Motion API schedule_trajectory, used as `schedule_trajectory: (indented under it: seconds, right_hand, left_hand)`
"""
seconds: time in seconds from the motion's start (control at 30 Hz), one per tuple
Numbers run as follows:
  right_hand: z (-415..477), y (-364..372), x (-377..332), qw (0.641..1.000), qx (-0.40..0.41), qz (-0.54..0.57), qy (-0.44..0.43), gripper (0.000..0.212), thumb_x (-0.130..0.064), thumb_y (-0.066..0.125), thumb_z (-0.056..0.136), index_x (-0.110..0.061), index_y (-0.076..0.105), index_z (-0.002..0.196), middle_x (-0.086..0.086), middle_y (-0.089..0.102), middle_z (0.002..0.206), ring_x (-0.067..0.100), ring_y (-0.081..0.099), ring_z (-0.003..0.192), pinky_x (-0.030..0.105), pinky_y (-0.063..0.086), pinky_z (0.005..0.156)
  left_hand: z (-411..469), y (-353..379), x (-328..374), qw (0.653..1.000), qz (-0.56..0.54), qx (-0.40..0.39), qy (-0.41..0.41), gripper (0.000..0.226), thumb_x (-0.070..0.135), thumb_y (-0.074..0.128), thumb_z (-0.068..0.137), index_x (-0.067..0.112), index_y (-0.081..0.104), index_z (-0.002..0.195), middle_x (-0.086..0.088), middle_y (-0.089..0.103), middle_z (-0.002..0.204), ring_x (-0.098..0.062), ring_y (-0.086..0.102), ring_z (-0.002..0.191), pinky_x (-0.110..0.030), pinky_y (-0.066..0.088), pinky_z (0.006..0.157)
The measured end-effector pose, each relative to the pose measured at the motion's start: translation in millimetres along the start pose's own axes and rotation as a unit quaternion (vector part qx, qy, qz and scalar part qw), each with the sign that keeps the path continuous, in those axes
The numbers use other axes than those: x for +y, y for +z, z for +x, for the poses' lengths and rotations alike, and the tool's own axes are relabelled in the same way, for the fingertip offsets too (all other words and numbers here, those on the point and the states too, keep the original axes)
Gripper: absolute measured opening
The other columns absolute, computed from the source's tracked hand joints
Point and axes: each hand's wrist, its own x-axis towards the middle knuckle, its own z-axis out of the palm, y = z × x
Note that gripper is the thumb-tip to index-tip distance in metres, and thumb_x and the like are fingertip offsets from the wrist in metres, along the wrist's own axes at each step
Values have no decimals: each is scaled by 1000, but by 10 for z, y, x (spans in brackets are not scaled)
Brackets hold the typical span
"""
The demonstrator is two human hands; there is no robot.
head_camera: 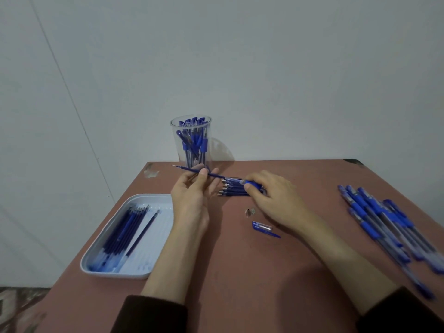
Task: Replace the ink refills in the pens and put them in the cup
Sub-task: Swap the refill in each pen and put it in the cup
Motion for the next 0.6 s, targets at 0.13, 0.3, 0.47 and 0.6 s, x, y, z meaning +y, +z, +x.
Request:
schedule_trajectory:
  seconds: [0.13,0.3,0.47,0.6]
  right_hand:
    - [-6,2,-1,1000,6,13,-9,18,-33,49,95,-31,65,102,-9,58,87,12,53,81,29,37,70]
    - [-7,36,-23,998,20,52,-35,14,-31,54,93,-29,66,101,-7,61,87,10,55,81,30,42,74]
    - [15,16,-34,981,58,187,12,14,-25,55,94,-35,65,90,-15,63,77,-1,54,71,17,38,65]
    - [57,-57,-37,938,82,328,77,20,-20,51,96,-31,66,86,-12,57,64,3,48,58,24,37,61]
  left_hand:
    - [12,-9,-32,1000,14,-6,2,13,-4,48,95,5,55,89,-16,58,95,-12,70,71,-34,58,79]
    - [-53,19,-116,993,82,-77,-29,9,-1,53,93,5,59,94,-16,64,90,-23,67,87,-30,56,85]
    - [-39,-22,-152,969,187,-157,-36,21,0,62,87,12,68,104,-15,71,104,-25,68,98,-33,56,82]
    - [-47,-61,-163,885,420,-201,19,29,1,66,83,27,71,95,3,72,93,-11,66,86,-20,51,80]
